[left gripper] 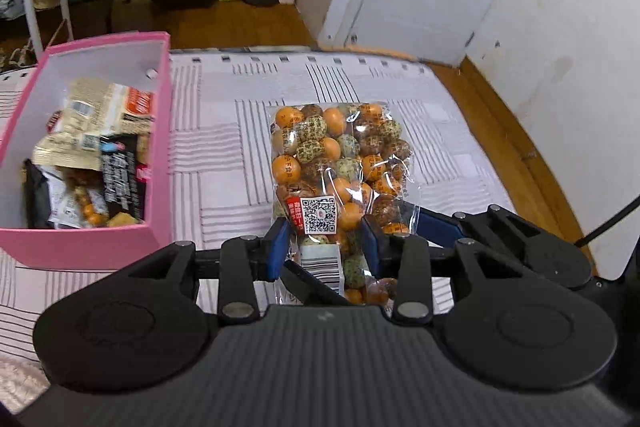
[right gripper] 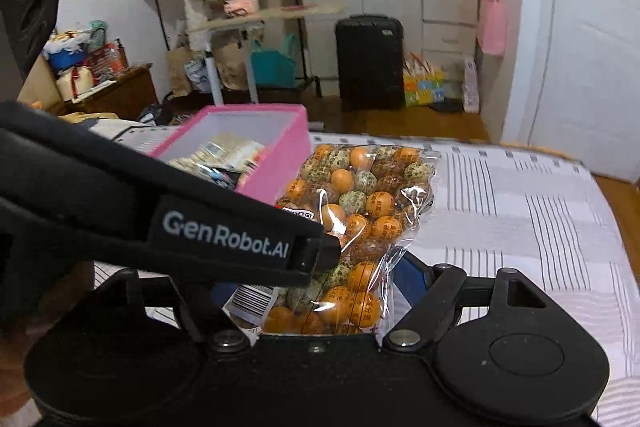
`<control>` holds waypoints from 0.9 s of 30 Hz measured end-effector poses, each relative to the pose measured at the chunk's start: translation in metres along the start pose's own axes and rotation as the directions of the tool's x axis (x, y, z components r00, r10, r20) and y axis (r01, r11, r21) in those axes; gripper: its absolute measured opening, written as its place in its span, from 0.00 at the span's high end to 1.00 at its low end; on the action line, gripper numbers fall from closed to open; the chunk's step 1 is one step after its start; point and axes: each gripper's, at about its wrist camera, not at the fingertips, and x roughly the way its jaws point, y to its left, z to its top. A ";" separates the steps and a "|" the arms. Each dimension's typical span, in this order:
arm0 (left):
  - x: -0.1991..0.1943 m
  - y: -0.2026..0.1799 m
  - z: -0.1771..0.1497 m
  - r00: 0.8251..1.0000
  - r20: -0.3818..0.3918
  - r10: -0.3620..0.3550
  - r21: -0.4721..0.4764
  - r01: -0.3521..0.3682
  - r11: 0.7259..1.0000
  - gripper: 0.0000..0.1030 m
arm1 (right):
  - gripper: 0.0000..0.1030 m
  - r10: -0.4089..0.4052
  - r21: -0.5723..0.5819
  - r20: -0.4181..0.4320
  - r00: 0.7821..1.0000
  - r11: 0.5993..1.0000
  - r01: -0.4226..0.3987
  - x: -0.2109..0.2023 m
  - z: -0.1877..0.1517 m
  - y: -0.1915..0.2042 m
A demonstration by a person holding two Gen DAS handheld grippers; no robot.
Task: Organize snacks
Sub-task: 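Lift the peanut bag with the left gripper and carry it over the pink box, then lower the peanut bag into the pink box and open the left gripper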
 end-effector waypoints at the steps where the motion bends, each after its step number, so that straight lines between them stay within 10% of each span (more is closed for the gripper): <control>1: -0.006 0.004 0.001 1.000 0.015 0.002 -0.005 -0.002 1.000 0.65 | 0.20 0.006 -0.016 0.008 1.000 1.000 -0.006 0.000 0.005 0.005; 15: -0.050 0.149 0.028 0.984 0.144 0.100 -0.221 -0.067 0.973 0.64 | 0.20 0.212 -0.224 0.053 0.976 0.955 -0.196 0.078 0.072 0.092; 27: -0.005 0.255 0.026 0.983 0.119 0.143 -0.389 -0.086 0.917 0.63 | 0.20 0.286 -0.408 0.000 0.958 0.875 -0.262 0.151 0.067 0.135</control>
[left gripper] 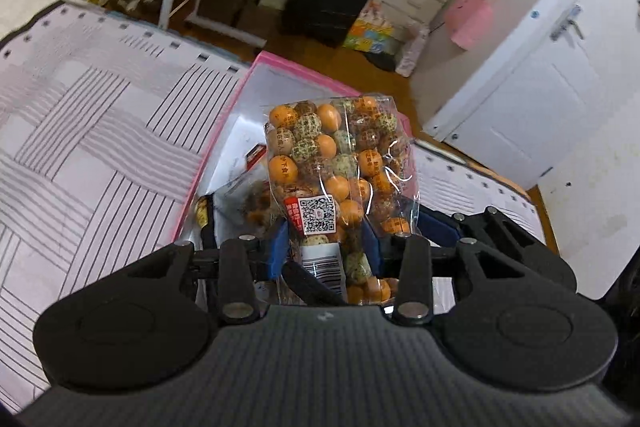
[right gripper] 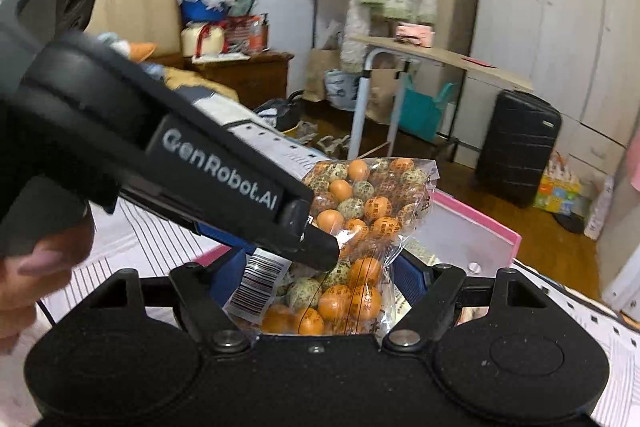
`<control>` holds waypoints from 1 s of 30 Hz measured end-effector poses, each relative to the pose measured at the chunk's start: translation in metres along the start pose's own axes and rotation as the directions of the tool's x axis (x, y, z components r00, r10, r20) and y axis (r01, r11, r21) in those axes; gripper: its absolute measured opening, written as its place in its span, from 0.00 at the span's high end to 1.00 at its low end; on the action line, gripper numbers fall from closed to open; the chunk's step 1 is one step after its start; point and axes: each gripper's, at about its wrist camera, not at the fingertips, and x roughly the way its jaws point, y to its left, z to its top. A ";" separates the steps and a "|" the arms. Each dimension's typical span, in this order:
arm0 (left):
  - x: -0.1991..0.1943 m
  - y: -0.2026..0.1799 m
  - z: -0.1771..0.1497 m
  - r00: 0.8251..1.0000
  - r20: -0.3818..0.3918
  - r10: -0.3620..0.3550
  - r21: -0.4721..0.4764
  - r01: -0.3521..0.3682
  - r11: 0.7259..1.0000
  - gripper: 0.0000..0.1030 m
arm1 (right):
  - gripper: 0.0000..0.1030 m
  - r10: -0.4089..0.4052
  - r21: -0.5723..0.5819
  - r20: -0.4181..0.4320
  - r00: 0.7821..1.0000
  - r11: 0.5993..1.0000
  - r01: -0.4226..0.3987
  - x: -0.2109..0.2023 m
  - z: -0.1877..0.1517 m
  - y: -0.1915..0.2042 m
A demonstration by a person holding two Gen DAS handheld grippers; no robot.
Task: Organize snacks
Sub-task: 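Lower the peanut bag into the pink box and open the left gripper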
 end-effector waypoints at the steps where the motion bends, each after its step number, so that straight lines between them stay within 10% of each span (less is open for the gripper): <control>1: 0.005 0.002 -0.001 1.000 -0.012 0.013 0.005 -0.013 1.000 0.63 | 0.19 0.001 -0.025 -0.013 1.000 1.000 -0.002 0.006 -0.002 0.002; 8: 0.013 -0.002 -0.011 0.992 -0.025 0.127 0.061 -0.125 0.990 0.60 | 0.16 0.006 -0.002 -0.044 0.999 1.000 -0.006 0.010 -0.011 -0.004; 30: -0.026 -0.038 -0.039 0.991 0.042 0.125 0.154 -0.130 0.980 0.64 | 0.17 -0.068 0.316 -0.007 0.998 0.946 0.067 -0.079 -0.040 -0.027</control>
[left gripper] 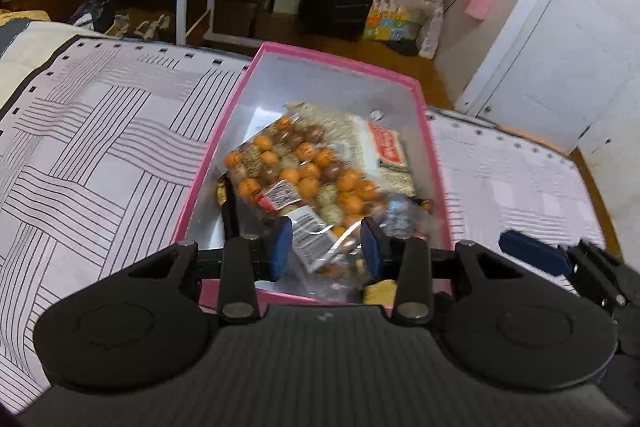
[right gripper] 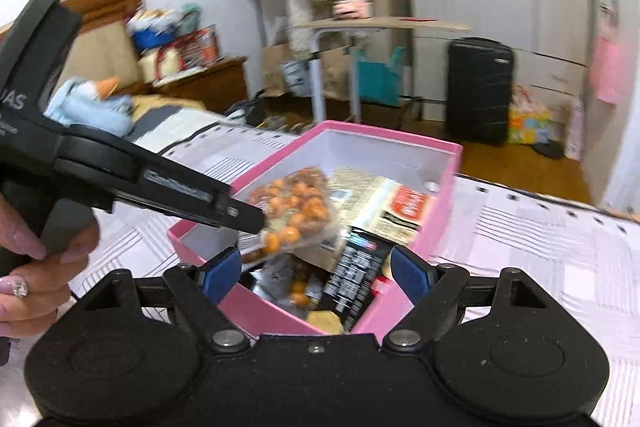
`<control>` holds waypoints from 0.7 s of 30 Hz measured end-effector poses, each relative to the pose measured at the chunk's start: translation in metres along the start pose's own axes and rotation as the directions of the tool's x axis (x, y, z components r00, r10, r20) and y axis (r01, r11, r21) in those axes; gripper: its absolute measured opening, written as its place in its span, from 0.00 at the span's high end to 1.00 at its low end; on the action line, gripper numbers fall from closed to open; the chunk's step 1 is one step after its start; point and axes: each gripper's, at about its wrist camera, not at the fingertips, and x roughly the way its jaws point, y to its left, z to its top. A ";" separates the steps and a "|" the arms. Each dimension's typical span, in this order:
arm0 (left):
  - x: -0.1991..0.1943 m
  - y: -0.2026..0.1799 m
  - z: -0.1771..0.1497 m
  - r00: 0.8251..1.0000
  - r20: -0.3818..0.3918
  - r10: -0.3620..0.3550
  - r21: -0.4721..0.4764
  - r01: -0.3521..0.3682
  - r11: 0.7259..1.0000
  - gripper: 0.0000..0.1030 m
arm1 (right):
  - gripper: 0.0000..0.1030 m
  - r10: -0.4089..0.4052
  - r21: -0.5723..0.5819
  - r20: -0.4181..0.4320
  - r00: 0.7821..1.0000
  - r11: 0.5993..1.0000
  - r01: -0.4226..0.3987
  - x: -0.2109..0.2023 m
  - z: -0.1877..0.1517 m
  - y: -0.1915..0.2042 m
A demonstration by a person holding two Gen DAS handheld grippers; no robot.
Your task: Organize snacks
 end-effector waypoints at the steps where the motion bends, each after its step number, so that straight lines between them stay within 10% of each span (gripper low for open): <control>1: -0.006 -0.003 -0.001 1.000 0.010 -0.003 0.004 0.003 1.000 0.64 | 0.17 -0.011 0.014 0.006 1.000 1.000 0.011 -0.007 0.000 -0.003; 21: -0.079 -0.075 -0.033 0.999 0.036 -0.038 0.209 0.030 0.977 0.45 | 0.15 -0.225 0.153 0.080 0.971 0.966 0.211 -0.119 0.006 -0.035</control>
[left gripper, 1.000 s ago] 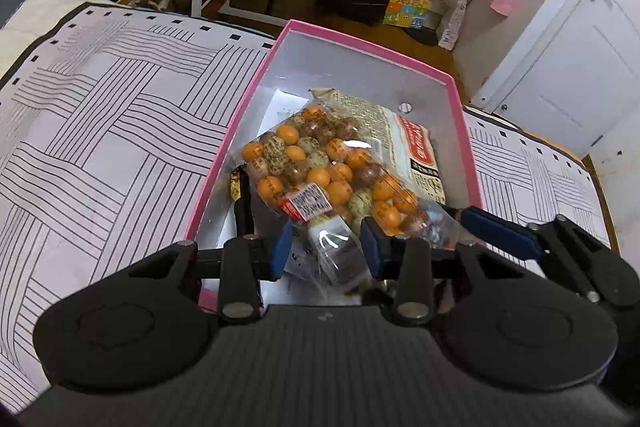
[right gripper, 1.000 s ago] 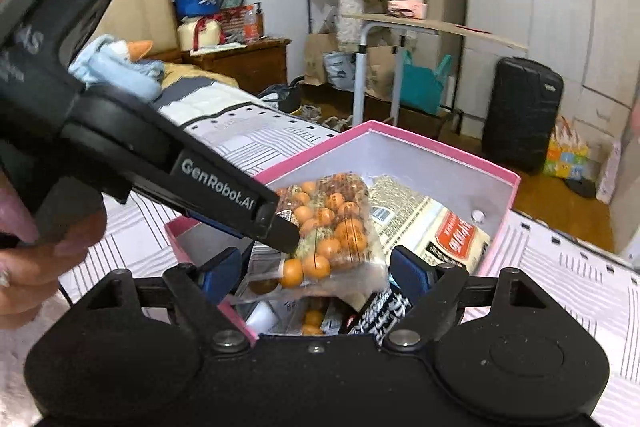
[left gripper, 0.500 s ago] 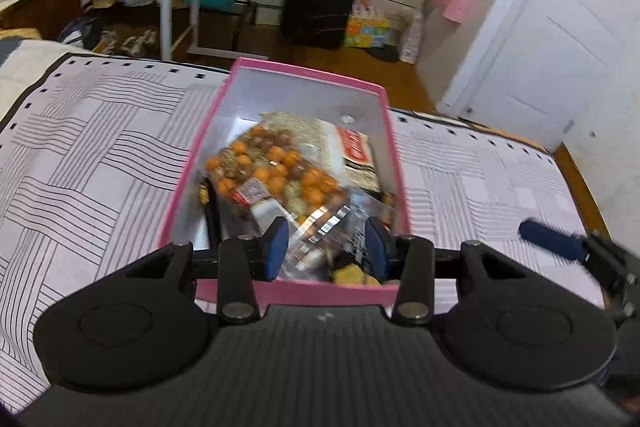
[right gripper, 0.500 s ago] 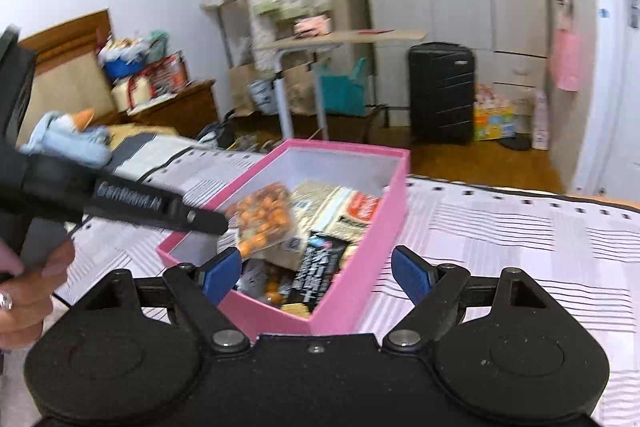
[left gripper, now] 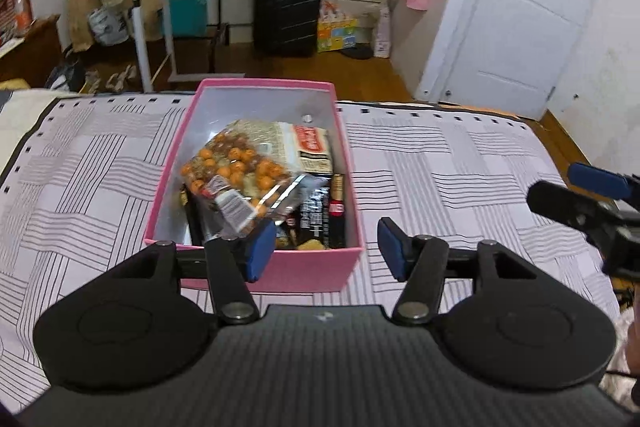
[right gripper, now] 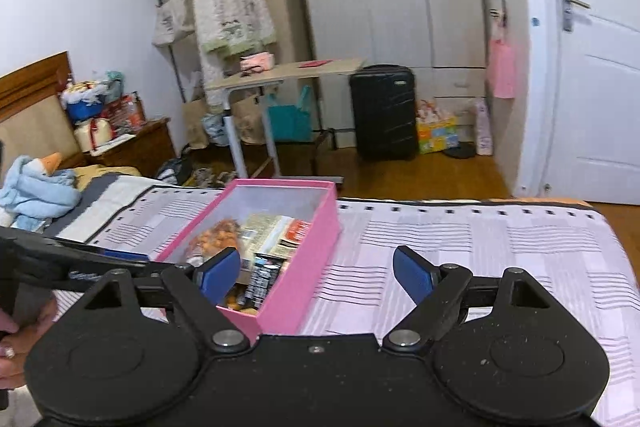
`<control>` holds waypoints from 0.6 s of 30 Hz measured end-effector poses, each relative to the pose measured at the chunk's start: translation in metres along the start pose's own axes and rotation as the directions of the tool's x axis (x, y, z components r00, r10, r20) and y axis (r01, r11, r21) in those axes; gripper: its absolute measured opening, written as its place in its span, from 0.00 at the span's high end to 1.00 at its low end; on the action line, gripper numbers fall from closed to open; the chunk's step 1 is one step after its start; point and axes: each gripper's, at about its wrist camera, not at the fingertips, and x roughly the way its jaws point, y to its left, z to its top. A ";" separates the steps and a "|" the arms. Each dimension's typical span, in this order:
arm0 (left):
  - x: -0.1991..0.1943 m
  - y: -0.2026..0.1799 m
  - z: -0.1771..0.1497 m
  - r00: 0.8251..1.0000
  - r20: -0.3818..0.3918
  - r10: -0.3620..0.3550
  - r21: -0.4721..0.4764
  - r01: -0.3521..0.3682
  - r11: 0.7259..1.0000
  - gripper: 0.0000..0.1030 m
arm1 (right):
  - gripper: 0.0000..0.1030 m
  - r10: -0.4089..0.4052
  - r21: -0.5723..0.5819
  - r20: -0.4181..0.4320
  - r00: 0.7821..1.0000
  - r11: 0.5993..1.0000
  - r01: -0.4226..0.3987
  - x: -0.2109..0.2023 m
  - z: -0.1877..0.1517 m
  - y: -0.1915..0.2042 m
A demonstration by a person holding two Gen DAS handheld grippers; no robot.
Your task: Organize snacks
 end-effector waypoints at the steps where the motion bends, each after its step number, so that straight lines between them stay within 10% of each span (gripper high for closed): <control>1: -0.003 -0.004 0.000 1.000 0.003 -0.003 0.012 0.003 1.000 0.44 | 0.15 -0.010 0.005 -0.001 1.000 1.000 0.010 -0.003 0.000 -0.002; 18: -0.041 -0.041 -0.020 0.996 0.087 0.020 0.034 -0.023 0.999 0.14 | 0.03 -0.151 0.028 -0.007 0.989 0.988 0.151 -0.030 -0.019 -0.008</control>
